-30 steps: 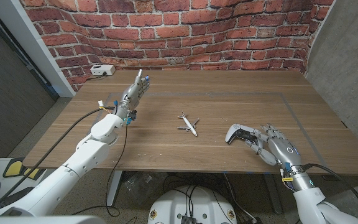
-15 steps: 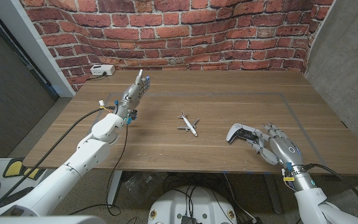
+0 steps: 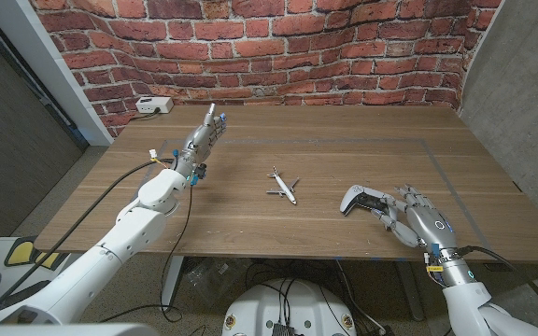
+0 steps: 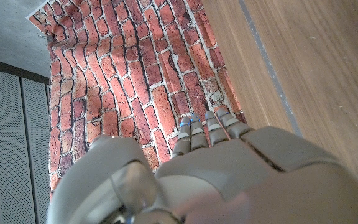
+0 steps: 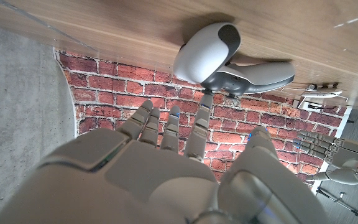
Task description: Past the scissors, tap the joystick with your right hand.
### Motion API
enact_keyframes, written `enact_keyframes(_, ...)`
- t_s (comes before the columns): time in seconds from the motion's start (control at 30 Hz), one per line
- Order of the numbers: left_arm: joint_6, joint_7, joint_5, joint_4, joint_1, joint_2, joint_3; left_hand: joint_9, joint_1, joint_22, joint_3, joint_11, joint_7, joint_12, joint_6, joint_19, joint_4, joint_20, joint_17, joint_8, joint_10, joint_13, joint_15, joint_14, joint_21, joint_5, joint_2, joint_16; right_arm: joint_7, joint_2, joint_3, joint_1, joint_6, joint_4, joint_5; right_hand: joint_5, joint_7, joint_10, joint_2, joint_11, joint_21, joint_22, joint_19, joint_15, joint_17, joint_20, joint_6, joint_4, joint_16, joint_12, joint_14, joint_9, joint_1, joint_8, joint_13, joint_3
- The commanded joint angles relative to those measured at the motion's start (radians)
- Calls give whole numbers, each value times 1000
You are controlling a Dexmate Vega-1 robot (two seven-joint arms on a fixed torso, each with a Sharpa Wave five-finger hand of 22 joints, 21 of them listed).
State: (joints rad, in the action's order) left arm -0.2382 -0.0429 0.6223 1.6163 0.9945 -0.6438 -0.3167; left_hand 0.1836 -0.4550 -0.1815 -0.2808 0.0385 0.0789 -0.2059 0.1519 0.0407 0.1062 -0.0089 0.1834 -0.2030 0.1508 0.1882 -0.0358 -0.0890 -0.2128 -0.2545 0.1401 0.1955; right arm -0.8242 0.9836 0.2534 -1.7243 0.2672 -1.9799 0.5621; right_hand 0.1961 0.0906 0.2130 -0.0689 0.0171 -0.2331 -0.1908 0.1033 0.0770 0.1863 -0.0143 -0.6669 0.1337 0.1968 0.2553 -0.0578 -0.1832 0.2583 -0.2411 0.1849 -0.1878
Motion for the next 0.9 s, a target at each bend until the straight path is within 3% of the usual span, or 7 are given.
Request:
enact_keyframes(0.03,-2,0,2,-6,-1,2,1,3,-8,-2,-2,4,1,0,11,-3,4,1,3,1,10,2,2,-2,3,4,1,-6,19,2,10,10,9,-1,2,0,1,13,2,-1,-7,-2,10,2,2,-3,-18,1,3,7,-7,-6,9,-5,2,-6)
enact_keyframes(0.53,-9,4,3,-14,-6,1,6,3,-9,-2,-2,3,1,1,12,-2,4,1,3,1,9,2,3,-1,3,5,1,-6,1,0,0,6,15,-18,12,0,11,25,2,-2,-8,-2,16,-3,2,-3,-15,0,3,8,-18,-6,9,2,2,-7)
enact_keyframes(0.9,0,12,8,-22,-16,-1,4,3,-10,-2,-2,2,0,1,13,-3,5,1,3,2,10,2,2,-2,3,6,1,-6,-24,-17,4,8,16,-17,28,0,23,25,3,-4,-7,-1,22,-4,2,-2,31,1,1,4,-25,-6,12,25,2,-9)
